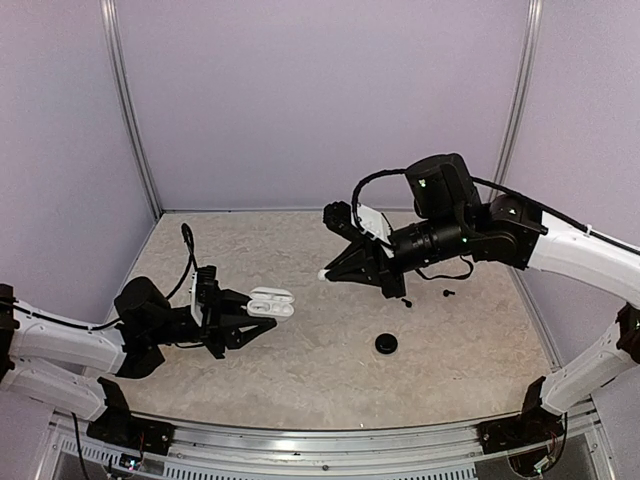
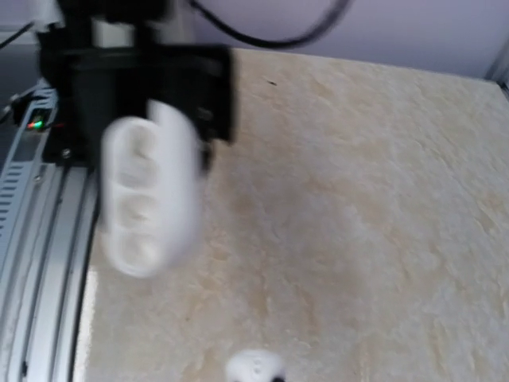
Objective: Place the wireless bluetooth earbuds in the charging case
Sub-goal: Insert the right earbud into the right side groove of the charging case.
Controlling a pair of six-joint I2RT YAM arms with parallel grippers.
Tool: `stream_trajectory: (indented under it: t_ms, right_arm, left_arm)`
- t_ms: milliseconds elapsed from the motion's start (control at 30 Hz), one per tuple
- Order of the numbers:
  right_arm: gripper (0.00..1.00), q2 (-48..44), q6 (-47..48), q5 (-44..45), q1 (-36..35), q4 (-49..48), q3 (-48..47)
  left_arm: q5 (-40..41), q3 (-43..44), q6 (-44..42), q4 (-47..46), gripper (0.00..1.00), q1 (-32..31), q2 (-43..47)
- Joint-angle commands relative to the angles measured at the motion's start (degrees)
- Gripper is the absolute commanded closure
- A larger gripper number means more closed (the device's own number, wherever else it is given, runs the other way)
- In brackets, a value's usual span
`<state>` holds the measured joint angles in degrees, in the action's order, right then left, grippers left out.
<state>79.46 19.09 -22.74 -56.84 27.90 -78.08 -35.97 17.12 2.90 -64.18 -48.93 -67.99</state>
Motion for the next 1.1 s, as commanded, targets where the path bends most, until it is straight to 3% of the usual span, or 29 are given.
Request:
stream_trajectory:
  t_ms: [0, 267, 1067]
  right_arm:
    - [1.00, -0.61, 2.88, 3.24, -5.14, 2.96, -4.28]
    - [1.00, 2.12, 4.09, 6.09, -11.31, 4.45, -8.46]
    - [1.00, 9.06, 2.18, 13.32, -13.56, 1.33, -7.73]
  left_arm:
    - [-1.25, 2.06, -0.38, -0.31, 1.00, -0.17, -0.80]
    - [-0.15, 3.25, -0.69, 0.64, 1.00, -0.86, -1.91]
    - [2.44, 3.79, -0.62, -0.39, 1.00, -1.65, -3.72]
